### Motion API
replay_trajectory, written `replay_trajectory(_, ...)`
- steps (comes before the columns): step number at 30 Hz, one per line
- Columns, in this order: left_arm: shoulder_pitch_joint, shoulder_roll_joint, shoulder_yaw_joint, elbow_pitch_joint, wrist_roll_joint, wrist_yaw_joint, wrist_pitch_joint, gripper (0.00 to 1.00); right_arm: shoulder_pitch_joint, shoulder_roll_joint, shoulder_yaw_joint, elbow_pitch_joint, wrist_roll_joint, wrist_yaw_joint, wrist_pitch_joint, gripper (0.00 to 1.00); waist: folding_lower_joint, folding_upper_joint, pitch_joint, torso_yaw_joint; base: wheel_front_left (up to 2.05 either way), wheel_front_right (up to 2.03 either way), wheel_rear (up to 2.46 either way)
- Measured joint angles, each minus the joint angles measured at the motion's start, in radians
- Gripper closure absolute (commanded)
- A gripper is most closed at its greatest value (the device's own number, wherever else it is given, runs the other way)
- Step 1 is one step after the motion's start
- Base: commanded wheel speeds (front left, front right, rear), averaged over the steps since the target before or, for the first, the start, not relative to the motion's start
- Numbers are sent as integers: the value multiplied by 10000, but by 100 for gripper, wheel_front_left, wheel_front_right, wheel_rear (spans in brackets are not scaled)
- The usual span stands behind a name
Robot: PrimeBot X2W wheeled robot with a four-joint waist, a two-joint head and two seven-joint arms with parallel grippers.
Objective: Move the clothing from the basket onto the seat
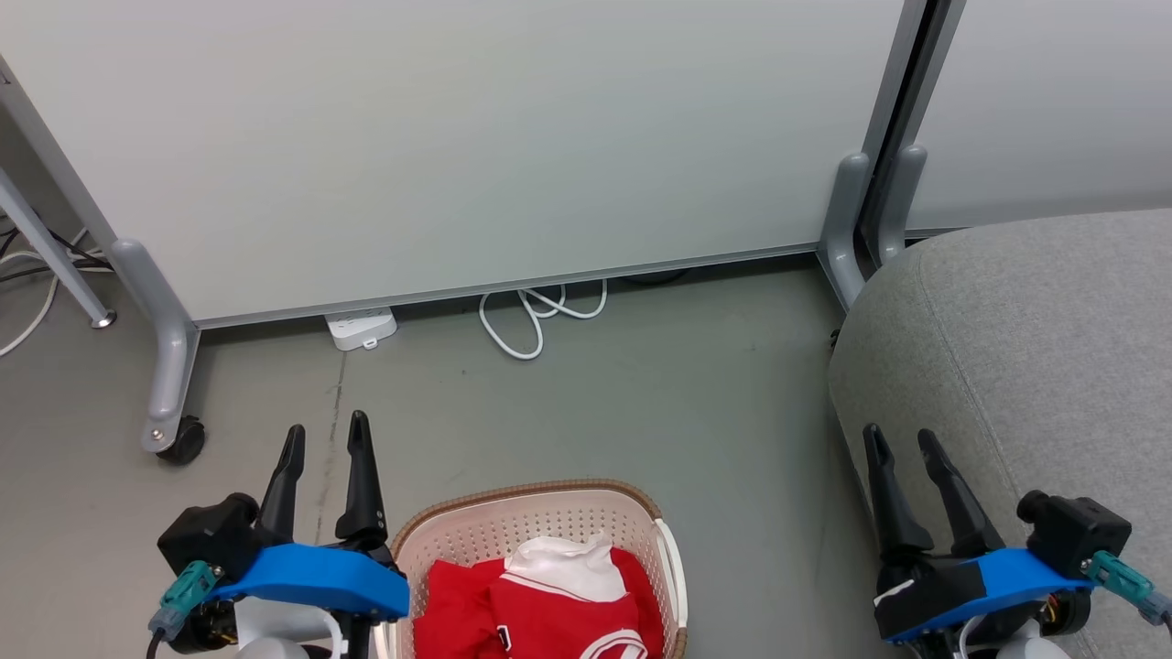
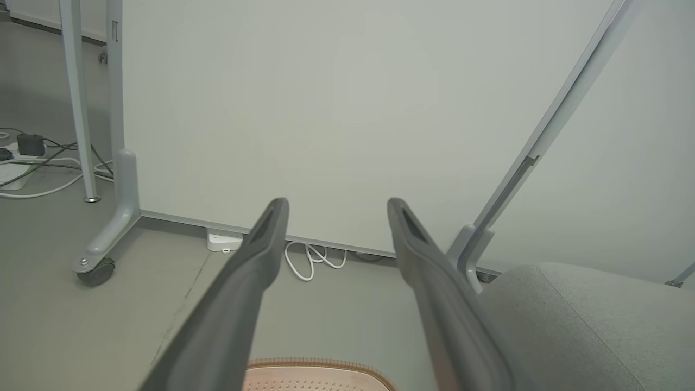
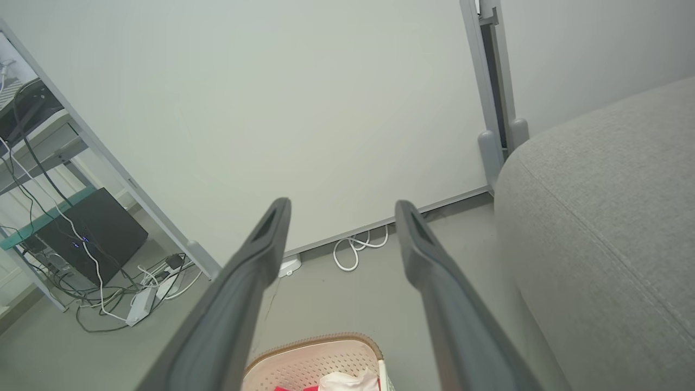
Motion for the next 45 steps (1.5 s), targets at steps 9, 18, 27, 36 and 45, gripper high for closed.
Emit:
replay_trajectory(9, -59, 8, -123, 48, 869, 40, -219, 0, -5, -4, 109, 21, -861, 0, -201, 0, 0, 0, 12, 28, 0, 0, 0)
replay_trajectory(18, -90, 15, -290, 82, 1622, 102, -405, 0, -94, -8, 209, 44, -1662, 2, -387, 0, 0, 0, 26, 48, 0, 0, 0)
replay_trajectory(27, -133, 25, -380, 180, 2324, 115, -577, 0, -135, -12, 288, 125, -2360, 2, -562, 0, 0, 0, 42, 75, 0, 0, 0)
replay_trajectory(36, -172, 33, -472, 345, 2936, 111, -754, 0, -144, -15, 364, 217, -3009, 4, -744, 0, 0, 0, 13, 112, 0, 0, 0)
replay_trajectory(45, -195, 36, -575, 579, 3442, -25, -922, 0, -185, -17, 435, 341, -3597, 13, -905, 0, 0, 0, 12, 136, 0, 0, 0)
